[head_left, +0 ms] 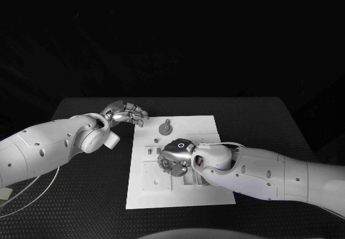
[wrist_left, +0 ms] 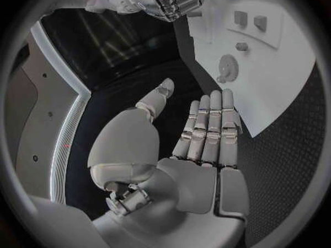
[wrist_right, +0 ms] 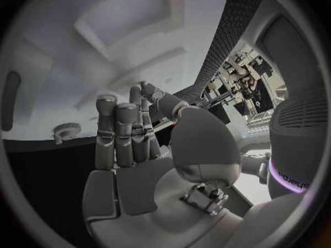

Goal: Assemble the parts on the task board

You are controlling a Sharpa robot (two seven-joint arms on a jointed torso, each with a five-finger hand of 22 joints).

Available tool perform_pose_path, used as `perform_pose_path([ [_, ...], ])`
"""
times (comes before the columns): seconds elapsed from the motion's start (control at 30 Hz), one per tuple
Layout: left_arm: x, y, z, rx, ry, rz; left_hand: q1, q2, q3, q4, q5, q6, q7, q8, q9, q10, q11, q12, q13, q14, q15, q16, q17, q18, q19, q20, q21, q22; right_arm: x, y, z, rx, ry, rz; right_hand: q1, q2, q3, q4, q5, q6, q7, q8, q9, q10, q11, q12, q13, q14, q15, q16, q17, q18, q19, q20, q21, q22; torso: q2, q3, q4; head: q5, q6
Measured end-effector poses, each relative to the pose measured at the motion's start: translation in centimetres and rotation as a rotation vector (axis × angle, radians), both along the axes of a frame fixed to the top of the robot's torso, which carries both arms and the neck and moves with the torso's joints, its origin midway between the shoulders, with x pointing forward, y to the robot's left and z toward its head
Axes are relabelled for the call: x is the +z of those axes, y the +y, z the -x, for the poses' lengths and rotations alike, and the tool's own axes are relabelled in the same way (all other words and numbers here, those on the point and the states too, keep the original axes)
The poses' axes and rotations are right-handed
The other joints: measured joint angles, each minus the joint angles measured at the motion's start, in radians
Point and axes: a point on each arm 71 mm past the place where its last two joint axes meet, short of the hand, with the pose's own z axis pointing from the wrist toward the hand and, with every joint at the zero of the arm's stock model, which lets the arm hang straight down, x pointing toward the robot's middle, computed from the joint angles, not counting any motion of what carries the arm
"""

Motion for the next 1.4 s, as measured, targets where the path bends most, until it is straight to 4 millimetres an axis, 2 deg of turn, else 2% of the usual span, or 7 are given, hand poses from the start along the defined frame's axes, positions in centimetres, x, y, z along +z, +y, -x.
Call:
perform_pose_path([
  [0.97,-0.01,-0.07,0.02,-0.002,0.002,0.001,0.0,0.0,-0.001,0.001,0.0,-0.004,0.004,0.0,0.0,0.0,0.0,0.0,-0.002,0.0,0.0,-0.004,0.004,0.0,0.0,0.0,0.0,-0.002,-0.56,0.33,-0.03,0.001,0.039,0.014,-0.001,0.008,-0.001,-0.001,0.0,0.0,0.004,0.0,0.001,-0.001,0.001,-0.011,0.002,0.0,0.0,-0.005,0.002,0.0,-0.001,-0.004,0.0,0.0,0.0,-0.0001,-0.0002,0.001,-0.003],
  [1.07,-0.01,-0.07,0.02,-0.002,0.002,0.0,0.0,0.0,-0.001,0.001,0.0,-0.004,0.004,0.0,0.0,0.0,0.0,0.0,-0.002,0.0,0.0,-0.004,0.004,0.0,0.0,0.0,0.0,-0.002,-0.61,0.28,-0.06,-0.003,0.035,0.009,-0.004,0.005,-0.001,-0.001,0.0,-0.018,0.016,-0.009,0.0,-0.018,0.015,-0.028,-0.004,-0.006,0.005,-0.009,0.003,0.0,-0.007,-0.007,0.0,0.0,0.0,0.0,-0.0002,0.001,-0.002],
  [1.13,-0.01,-0.06,0.03,-0.002,0.003,0.0,0.0,0.0,-0.001,0.001,0.0,-0.004,0.004,0.0,0.0,0.0,0.0,0.0,-0.002,0.0,0.0,-0.004,0.005,0.0,0.0,0.0,0.0,-0.002,-0.7,0.18,-0.08,-0.008,0.037,0.004,-0.021,-0.008,-0.006,0.004,0.0,-0.045,0.023,-0.026,-0.009,-0.046,0.025,-0.046,-0.01,-0.018,0.012,-0.011,0.004,0.0,-0.014,-0.009,-0.004,0.0,0.0,0.0001,-0.0002,0.001,-0.002],
  [1.2,-0.02,-0.05,0.03,-0.002,0.003,0.0,0.0,0.0,-0.001,0.001,0.0,-0.004,0.004,0.0,0.0,0.0,0.0,0.0,-0.003,0.0,0.0,-0.004,0.005,0.0,0.0,0.0,0.0,-0.002,-0.73,0.07,-0.13,-0.013,0.038,-0.001,-0.028,-0.015,-0.008,0.006,0.0,-0.056,0.023,-0.034,-0.013,-0.055,0.03,-0.048,-0.009,-0.018,0.014,-0.011,0.004,0.0,-0.015,-0.008,-0.004,0.0,0.0,0.0002,-0.0002,0.001,-0.001],
  [1.27,-0.02,-0.04,0.03,-0.002,0.004,0.0,0.0,0.0,-0.001,0.001,0.0,-0.004,0.004,0.0,-0.001,0.0,0.0,0.0,-0.003,0.0,0.0,-0.004,0.005,0.0,0.0,0.0,0.0,-0.002,-0.73,-0.06,-0.21,-0.019,0.039,-0.008,-0.027,-0.022,-0.008,0.006,0.0,-0.057,0.024,-0.034,-0.014,-0.056,0.032,-0.051,-0.009,-0.016,0.016,-0.011,0.005,-0.001,-0.016,-0.008,-0.004,0.0,0.0,0.0003,-0.0003,0.002,-0.001],
  [1.4,-0.02,-0.04,0.04,-0.002,0.005,0.0,0.0,0.0,-0.001,0.001,0.0,-0.004,0.004,0.0,-0.001,0.0,0.0,0.0,-0.003,0.0,0.0,-0.004,0.005,0.0,0.0,0.0,0.0,-0.002,-0.75,-0.27,-0.3,-0.028,0.039,-0.016,-0.026,-0.023,-0.008,0.006,0.0,-0.06,0.024,-0.034,-0.014,-0.056,0.032,-0.051,-0.01,-0.016,0.016,-0.011,0.004,-0.001,-0.016,-0.008,-0.004,0.0,0.0,0.0004,-0.0003,0.002,-0.001],
])
